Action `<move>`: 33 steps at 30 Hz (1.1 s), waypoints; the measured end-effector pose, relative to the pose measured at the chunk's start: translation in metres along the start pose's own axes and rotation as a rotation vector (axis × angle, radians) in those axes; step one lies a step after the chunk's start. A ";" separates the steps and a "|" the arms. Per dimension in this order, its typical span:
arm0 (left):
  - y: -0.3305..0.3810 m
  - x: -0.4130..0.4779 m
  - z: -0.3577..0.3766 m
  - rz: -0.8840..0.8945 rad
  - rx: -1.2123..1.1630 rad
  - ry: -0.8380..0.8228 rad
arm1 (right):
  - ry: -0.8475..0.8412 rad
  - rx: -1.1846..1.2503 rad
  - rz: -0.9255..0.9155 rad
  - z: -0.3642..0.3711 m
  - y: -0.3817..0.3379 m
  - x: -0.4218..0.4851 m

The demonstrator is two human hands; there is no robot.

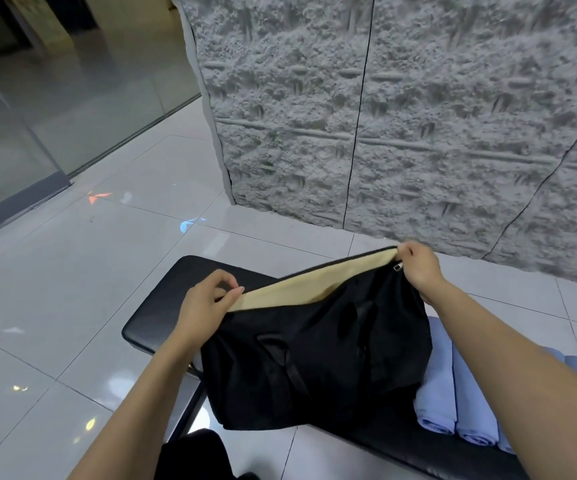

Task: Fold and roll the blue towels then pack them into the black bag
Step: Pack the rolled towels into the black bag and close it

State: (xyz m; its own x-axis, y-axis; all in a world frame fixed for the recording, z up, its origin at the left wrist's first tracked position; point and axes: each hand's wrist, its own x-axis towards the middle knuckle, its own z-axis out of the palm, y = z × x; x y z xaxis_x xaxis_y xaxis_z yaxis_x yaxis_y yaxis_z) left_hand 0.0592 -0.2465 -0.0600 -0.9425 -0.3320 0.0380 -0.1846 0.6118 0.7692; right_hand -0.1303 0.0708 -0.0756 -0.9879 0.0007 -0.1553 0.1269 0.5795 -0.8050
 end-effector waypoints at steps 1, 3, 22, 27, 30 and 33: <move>-0.004 0.000 0.004 0.036 0.042 0.008 | 0.015 -0.078 0.014 0.003 0.006 -0.002; -0.010 0.001 0.009 0.191 0.243 0.037 | 0.063 -0.197 -0.014 0.005 0.009 -0.013; 0.001 -0.007 0.038 0.343 0.948 -0.184 | -0.234 -0.926 -0.919 0.071 0.019 -0.156; 0.013 0.001 0.038 0.384 0.631 0.140 | -0.128 -0.915 -0.988 0.047 0.032 -0.172; 0.023 0.006 0.040 0.347 0.569 0.226 | -0.058 -0.929 -0.985 0.024 0.026 -0.181; 0.033 0.006 0.044 0.320 0.546 0.278 | 0.016 -0.949 -1.004 0.004 0.015 -0.189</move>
State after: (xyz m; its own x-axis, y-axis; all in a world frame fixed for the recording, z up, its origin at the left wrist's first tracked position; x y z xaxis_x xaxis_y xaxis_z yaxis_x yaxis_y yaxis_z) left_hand 0.0351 -0.1967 -0.0620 -0.8810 -0.2020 0.4277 -0.0918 0.9601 0.2643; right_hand 0.0587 0.0764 -0.0606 -0.6207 -0.7378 0.2652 -0.7355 0.6651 0.1290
